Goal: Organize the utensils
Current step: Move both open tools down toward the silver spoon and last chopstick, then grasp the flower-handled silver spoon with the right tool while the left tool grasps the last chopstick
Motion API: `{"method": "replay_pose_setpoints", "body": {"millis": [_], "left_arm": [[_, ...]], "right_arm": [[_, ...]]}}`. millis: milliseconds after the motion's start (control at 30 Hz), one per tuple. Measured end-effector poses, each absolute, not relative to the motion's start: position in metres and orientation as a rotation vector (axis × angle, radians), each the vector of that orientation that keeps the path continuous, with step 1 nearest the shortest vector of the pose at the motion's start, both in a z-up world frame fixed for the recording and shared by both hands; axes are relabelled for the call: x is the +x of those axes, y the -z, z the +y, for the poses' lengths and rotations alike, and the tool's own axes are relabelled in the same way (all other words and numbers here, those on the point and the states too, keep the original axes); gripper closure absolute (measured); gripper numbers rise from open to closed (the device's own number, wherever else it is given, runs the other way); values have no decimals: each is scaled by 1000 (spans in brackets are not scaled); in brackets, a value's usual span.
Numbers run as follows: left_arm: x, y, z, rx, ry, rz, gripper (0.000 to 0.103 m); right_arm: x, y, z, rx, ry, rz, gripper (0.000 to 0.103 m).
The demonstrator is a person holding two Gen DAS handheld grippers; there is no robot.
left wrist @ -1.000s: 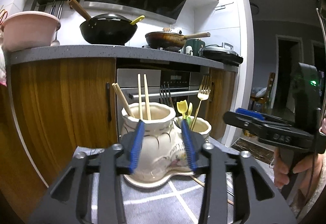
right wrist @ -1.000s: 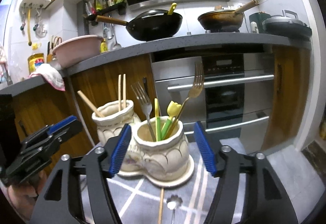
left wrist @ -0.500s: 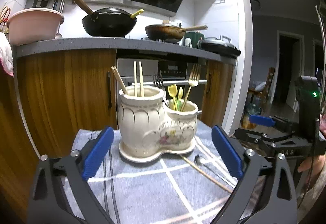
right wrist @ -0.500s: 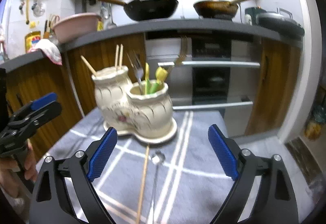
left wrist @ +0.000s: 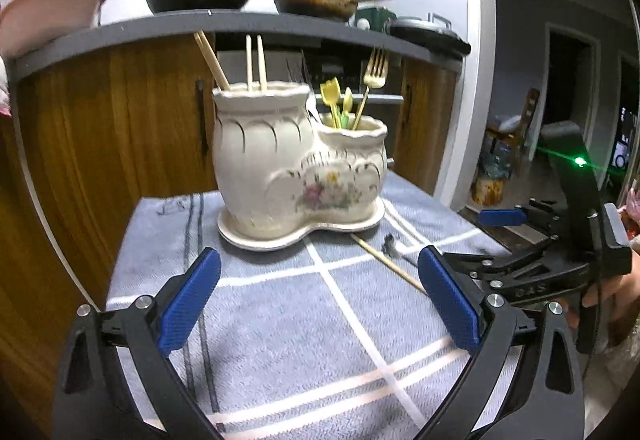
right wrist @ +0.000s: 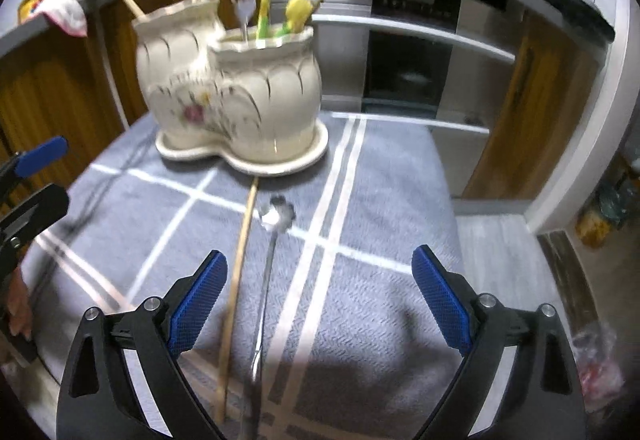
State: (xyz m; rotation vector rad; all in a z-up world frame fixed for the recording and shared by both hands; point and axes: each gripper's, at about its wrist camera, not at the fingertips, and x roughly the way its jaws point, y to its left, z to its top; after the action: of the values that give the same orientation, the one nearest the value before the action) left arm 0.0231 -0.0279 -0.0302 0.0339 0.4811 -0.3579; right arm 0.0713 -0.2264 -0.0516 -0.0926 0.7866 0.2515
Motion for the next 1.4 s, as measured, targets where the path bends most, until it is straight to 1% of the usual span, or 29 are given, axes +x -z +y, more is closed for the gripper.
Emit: {"method": "replay_pose_setpoints", "body": {"millis": [100, 167, 233, 267, 333, 367, 467, 733, 800, 833, 900, 1000, 1300, 1367, 1400], "left_arm": [[25, 33, -27, 32, 370, 508, 6], [28, 37, -28, 33, 370, 537, 6], [31, 40, -26, 22, 374, 564, 6], [33, 42, -25, 15, 374, 573, 6], [35, 44, -22, -2, 375, 587, 6], [35, 44, -21, -9, 376, 588, 6], [34, 43, -20, -11, 374, 584, 6], [29, 42, -28, 51, 347, 573, 6], [31, 42, -33, 72, 336, 591, 6], [33, 43, -37, 81, 332, 609, 6], [35, 43, -42, 84, 325, 632, 6], [40, 44, -49, 77, 321, 665, 6], [56, 53, -93, 83, 305, 789, 6], [57, 55, -102, 78, 306, 810, 7], [57, 57, -108, 76, 313, 823, 11]], "right_arm": [[76, 55, -222, -96, -258, 811, 16], [78, 57, -218, -99, -264, 833, 24], [79, 59, -214, -103, -270, 846, 37], [79, 60, -212, -112, -275, 852, 41], [80, 62, -207, -125, -286, 863, 52], [79, 62, -205, -130, -293, 867, 55], [80, 66, -200, -149, -301, 889, 70], [88, 67, -203, -81, -349, 917, 83], [93, 67, -205, -67, -355, 917, 90], [94, 67, -205, -66, -362, 916, 90], [95, 68, -206, -54, -376, 913, 97], [94, 68, -210, -32, -393, 907, 99], [79, 50, -251, 58, -391, 852, 99], [78, 48, -258, 71, -380, 844, 99], [77, 46, -264, 81, -376, 839, 99]]}}
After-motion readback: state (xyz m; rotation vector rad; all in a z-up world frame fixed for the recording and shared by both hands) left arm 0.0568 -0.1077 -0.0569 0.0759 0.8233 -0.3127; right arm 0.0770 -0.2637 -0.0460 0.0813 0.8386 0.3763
